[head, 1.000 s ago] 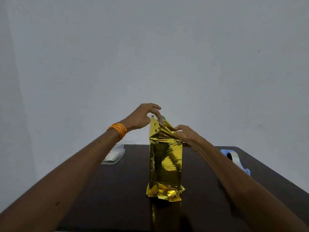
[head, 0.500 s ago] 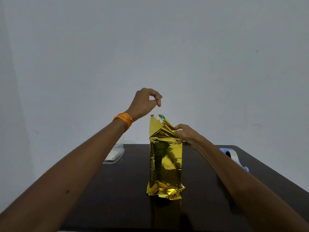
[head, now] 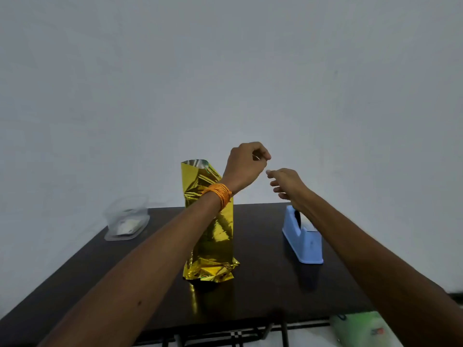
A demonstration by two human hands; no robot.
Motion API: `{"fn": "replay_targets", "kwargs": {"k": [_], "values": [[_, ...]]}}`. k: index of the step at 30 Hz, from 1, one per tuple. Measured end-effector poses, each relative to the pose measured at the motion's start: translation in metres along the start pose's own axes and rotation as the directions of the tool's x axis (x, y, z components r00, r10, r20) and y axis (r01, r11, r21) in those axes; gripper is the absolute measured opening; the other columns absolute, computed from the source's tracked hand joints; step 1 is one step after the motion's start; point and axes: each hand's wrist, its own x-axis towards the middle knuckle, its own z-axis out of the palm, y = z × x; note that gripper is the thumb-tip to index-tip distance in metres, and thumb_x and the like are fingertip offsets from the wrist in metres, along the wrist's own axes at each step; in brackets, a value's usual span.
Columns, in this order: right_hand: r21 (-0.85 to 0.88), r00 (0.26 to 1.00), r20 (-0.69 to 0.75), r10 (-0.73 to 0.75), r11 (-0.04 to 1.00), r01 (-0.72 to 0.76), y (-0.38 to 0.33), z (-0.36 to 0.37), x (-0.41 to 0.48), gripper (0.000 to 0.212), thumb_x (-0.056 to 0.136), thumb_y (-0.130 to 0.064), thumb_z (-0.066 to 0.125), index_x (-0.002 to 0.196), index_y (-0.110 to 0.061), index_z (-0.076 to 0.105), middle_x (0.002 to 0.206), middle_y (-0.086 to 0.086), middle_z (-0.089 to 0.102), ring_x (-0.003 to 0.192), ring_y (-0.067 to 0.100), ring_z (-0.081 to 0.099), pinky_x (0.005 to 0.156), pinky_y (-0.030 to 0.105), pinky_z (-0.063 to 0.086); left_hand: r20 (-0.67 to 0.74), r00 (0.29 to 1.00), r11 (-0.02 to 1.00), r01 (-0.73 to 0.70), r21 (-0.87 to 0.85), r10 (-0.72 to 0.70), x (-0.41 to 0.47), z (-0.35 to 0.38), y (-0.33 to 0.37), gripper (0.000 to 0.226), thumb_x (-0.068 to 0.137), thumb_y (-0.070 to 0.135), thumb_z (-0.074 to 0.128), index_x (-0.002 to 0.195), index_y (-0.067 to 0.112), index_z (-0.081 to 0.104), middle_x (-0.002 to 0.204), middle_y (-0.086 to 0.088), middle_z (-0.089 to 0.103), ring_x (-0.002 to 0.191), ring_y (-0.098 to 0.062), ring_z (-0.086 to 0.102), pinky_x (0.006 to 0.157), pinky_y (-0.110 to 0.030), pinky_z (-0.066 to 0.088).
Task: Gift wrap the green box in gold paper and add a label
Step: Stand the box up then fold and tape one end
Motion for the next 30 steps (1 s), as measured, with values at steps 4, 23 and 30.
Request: {"fn": "replay_targets", "kwargs": {"k": [4, 23, 30], "values": [[-0.132, 0.991, -0.131, -0.002, 0.991, -0.016, 0.033, -0.058, -0.006, 0.025, 0.09, -0.025, 0.067, 0.101, -0.002, 0.067, 0.098, 0.013, 0.069, 0.074, 0.017, 0.056, 0.061, 0.026, 0.043, 0.132, 0.988, 0.995, 0.092, -0.048, -0.085, -0.015, 0.058, -0.013, 0.016, 0.084, 0.008, 0.061, 0.085, 0.017, 0.074, 0.087, 0.006, 0.072, 0.082, -0.01, 0.066, 0.079, -0.033, 0.056], [-0.046, 0.915, -0.077, 0.395, 0.916, -0.399, 0.116, -0.081, -0.011, 0.028, 0.083, -0.007, 0.075, 0.063, -0.006, 0.056, 0.057, 0.005, 0.045, 0.047, 0.012, 0.032, 0.032, 0.017, 0.025, 0.486, 0.774, 0.895, 0.444, 0.04, -0.406, -0.085, 0.181, -0.058, 0.048, 0.069, 0.033, 0.088, 0.103, 0.002, 0.073, 0.102, -0.013, 0.071, 0.092, -0.026, 0.068, 0.08, -0.042, 0.059], [-0.153, 0.945, -0.147, 0.292, 0.937, -0.313, 0.104, -0.074, -0.004, 0.024, 0.085, -0.019, 0.077, 0.067, -0.008, 0.065, 0.067, 0.003, 0.064, 0.049, 0.008, 0.046, 0.047, 0.022, 0.034, 0.472, 0.776, 0.886, 0.464, 0.024, -0.419, -0.087, 0.18, -0.057, 0.055, 0.066, 0.034, 0.09, 0.108, 0.003, 0.07, 0.105, -0.014, 0.07, 0.093, -0.027, 0.068, 0.081, -0.042, 0.058]]}}
